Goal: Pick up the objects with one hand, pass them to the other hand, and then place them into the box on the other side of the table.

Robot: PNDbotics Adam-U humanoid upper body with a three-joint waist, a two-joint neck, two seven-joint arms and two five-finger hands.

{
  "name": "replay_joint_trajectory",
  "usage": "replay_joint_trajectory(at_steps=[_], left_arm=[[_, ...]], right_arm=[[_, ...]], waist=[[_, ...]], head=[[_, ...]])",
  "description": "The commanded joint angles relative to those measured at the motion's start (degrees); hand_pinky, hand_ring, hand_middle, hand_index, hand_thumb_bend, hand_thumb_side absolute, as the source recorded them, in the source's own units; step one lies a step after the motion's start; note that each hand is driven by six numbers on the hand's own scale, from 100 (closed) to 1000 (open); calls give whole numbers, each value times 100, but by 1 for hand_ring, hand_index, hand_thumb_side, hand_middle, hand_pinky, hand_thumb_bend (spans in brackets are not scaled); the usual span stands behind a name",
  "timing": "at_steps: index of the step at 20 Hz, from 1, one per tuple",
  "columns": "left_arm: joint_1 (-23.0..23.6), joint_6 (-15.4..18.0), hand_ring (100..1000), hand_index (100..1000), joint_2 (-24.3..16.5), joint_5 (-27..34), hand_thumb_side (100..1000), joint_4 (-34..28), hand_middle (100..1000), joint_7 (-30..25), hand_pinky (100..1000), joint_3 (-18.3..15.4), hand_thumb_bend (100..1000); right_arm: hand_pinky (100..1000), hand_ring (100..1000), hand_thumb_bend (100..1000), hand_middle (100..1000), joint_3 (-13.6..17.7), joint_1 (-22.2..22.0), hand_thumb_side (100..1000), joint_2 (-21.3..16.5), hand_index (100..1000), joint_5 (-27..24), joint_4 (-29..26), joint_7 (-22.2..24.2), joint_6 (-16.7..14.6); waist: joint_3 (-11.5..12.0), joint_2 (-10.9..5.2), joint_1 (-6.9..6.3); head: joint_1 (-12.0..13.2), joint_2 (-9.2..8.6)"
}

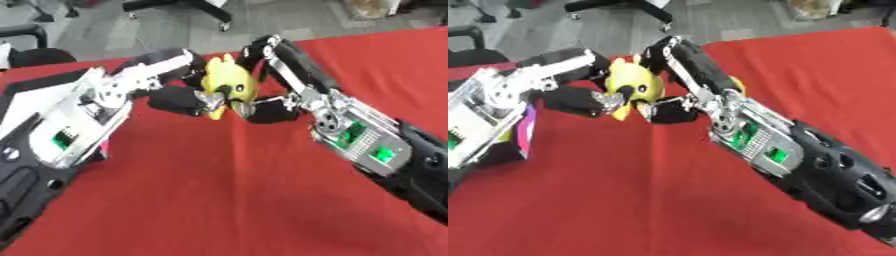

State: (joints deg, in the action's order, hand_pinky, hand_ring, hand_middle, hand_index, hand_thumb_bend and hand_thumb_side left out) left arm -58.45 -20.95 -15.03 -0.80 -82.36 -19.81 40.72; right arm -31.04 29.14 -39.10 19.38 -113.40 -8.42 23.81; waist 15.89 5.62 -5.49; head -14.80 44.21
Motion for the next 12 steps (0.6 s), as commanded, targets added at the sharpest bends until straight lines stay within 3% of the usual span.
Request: replay_joint_trajectory(at_steps=[1, 10, 12], left_arm=[[-90, -65, 496, 350, 13, 320, 277, -36, 370, 204, 791, 29, 100], [-67, -107, 468, 244, -1, 316, 271, 79, 326, 303, 772, 68, 100], [-61, -121, 467, 245, -8, 236, 266, 112, 321, 301, 768, 66, 100]], right_arm=[[506, 624, 248, 484, 36, 104, 100, -25, 579, 101, -119, 37, 38], [600, 738, 479, 648, 38, 90, 100, -38, 727, 249, -119, 98, 83], [649, 794, 535, 731, 30, 84, 189, -46, 786, 320, -119, 143, 91]], waist=[[-1, 28, -39], [-20, 36, -37], [-18, 34, -36]], head=[[-1, -9], [1, -9], [3, -9]])
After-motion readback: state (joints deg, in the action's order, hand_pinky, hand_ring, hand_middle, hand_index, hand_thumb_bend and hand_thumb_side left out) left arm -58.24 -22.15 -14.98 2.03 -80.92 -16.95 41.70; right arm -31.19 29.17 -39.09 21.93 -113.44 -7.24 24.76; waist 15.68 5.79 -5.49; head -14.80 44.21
